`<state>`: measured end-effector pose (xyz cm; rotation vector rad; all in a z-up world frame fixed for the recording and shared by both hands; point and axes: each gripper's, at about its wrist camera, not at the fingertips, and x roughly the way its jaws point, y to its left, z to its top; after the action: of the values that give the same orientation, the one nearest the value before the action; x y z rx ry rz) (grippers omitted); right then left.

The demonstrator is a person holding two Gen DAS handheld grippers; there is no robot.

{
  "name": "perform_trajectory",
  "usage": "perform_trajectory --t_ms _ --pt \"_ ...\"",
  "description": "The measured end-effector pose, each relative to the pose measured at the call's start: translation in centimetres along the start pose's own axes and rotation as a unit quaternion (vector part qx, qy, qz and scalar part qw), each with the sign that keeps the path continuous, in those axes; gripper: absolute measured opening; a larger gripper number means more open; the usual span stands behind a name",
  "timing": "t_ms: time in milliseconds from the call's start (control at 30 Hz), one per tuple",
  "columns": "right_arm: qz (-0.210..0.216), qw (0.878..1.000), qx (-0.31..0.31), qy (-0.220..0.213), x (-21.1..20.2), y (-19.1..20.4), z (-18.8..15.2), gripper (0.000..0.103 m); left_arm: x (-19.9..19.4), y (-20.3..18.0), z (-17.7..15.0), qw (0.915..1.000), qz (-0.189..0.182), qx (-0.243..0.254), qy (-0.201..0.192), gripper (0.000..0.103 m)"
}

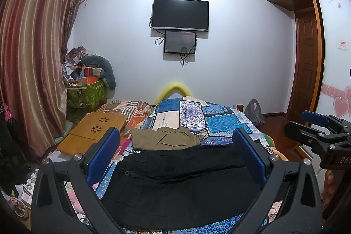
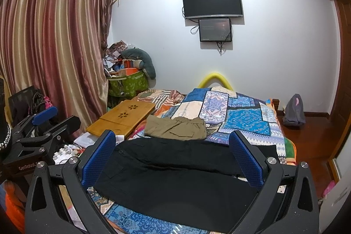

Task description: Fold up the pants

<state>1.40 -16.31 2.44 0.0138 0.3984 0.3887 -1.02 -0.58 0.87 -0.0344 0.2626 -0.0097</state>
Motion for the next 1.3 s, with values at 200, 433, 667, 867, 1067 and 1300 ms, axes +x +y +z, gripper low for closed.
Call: perform_trajectory --t_ms 200,433,667,867,1067,1300 --pt "0.0 1.0 0.001 0.0 0.0 -0.1 0.1 0.103 0.0 0.0 -0.2 1.0 -0.001 0.0 0.0 0.103" --pt "0.001 1.0 0.002 -0.001 0.0 -0.2 0.1 0.103 0.0 -0.1 -0.2 1.0 -0.001 0.001 0.001 0.103" --pt "0.002 1.0 0.003 -0.001 0.0 -0.3 0.0 0.103 0.1 -0.1 -0.3 1.0 0.001 0.0 0.0 0.103" --pt "-0.009 1.0 -0.001 0.002 1.0 -0.7 -0.1 0.103 1.8 0.4 -0.3 0.9999 0.002 0.002 0.01 0.103" --pt "-0.028 0.999 0.003 0.039 4.5 -3.0 -0.9 0.103 6.4 2.2 -0.8 0.9988 0.004 0.002 0.049 0.103" --pt "-0.068 0.993 0.021 0.095 9.9 -7.8 -2.3 0.103 13.3 4.1 -2.1 0.9957 0.046 0.038 0.071 0.103"
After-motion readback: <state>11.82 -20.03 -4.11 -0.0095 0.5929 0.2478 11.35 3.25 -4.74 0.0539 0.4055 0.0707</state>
